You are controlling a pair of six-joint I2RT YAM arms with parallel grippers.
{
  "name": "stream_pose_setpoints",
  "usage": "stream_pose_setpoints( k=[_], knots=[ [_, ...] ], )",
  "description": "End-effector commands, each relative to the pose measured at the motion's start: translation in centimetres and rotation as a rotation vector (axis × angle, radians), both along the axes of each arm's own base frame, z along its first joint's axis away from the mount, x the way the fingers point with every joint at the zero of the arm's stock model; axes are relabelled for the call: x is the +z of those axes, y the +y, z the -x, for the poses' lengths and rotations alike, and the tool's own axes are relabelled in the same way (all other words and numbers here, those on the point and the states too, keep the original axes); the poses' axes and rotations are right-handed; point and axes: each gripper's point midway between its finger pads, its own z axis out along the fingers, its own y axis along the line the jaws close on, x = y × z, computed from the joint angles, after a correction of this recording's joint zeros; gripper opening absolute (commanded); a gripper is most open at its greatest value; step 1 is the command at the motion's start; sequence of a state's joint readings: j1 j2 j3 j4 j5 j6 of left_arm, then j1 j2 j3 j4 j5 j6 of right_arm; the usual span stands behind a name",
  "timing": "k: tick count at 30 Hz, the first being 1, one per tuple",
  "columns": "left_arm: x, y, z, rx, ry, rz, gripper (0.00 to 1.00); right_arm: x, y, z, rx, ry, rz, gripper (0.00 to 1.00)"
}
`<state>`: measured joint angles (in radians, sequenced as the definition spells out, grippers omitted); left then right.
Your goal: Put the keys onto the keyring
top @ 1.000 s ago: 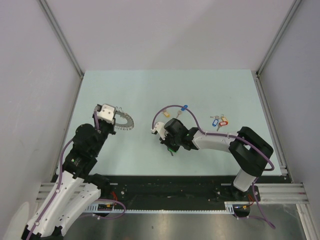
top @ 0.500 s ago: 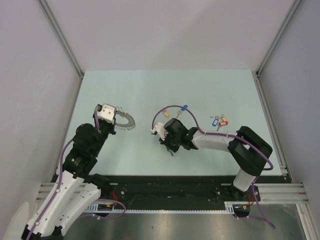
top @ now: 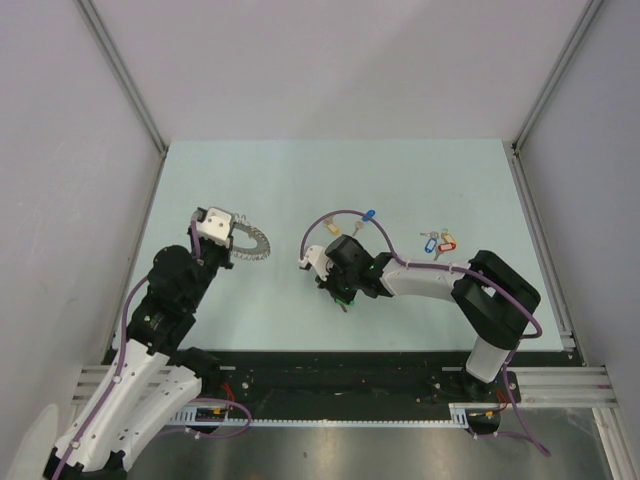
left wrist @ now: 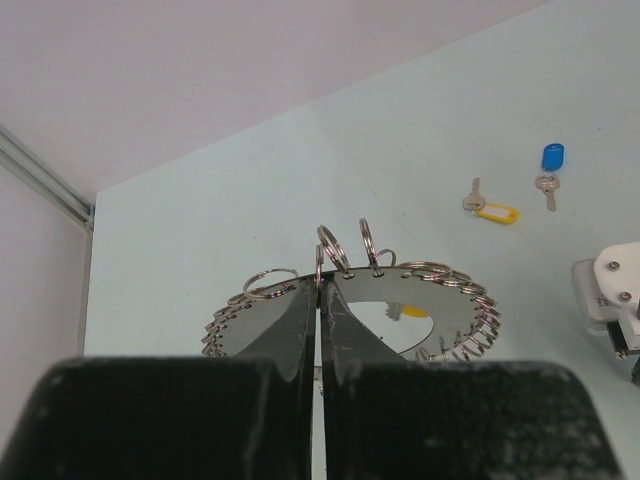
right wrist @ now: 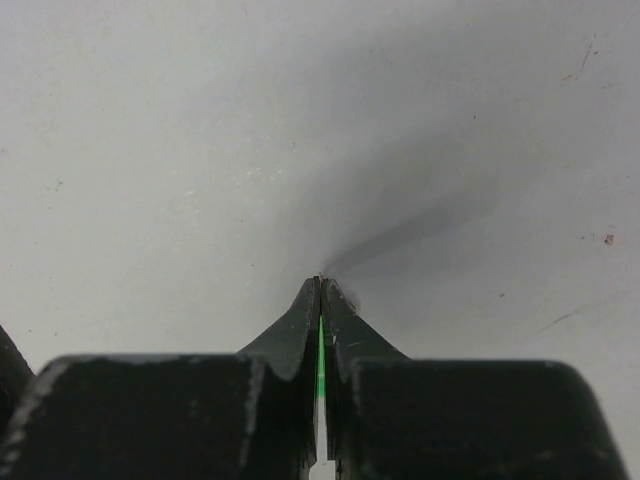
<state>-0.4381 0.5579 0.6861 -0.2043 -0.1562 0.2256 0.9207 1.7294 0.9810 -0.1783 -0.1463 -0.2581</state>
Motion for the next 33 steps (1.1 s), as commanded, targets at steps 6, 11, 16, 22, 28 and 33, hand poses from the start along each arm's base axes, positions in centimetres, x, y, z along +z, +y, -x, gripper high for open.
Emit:
stream_pose_setpoints(
  k=[6, 11, 16, 22, 28, 33],
  knots=[
    [2.1, -0.1, -0.2, -0.005, -0.062, 0.041, 0.00, 1.2, 0.3, -0.4, 0.015, 0.000, -0.013, 0.06],
    [2.2, -0.1, -0.2, -0.006, -0.061, 0.044, 0.00, 1.0, 0.0, -0.2, 0.013, 0.008, 0.002, 0.08],
    [2.0, -0.2, -0.2, -0.009, -0.056, 0.042, 0.00, 1.0, -0.2, -0.2, 0.010, 0.007, 0.008, 0.08],
    [2.0, -0.1, -0.1, -0.009, -0.057, 0.041, 0.00, 0.8, -0.5, -0.3, 0.002, 0.001, 0.028, 0.08],
    [1.9, -0.4, -0.1, -0.024, -0.051, 0.039, 0.00, 1.1, -1.0, -0.2, -0.006, 0.003, 0.035, 0.00],
    [2.1, -1.9, 0.3, -0.112, -0.050, 0.038, 0.00, 3.9, -0.6, -0.2, 0.003, -0.036, -0.028, 0.00]
  ],
)
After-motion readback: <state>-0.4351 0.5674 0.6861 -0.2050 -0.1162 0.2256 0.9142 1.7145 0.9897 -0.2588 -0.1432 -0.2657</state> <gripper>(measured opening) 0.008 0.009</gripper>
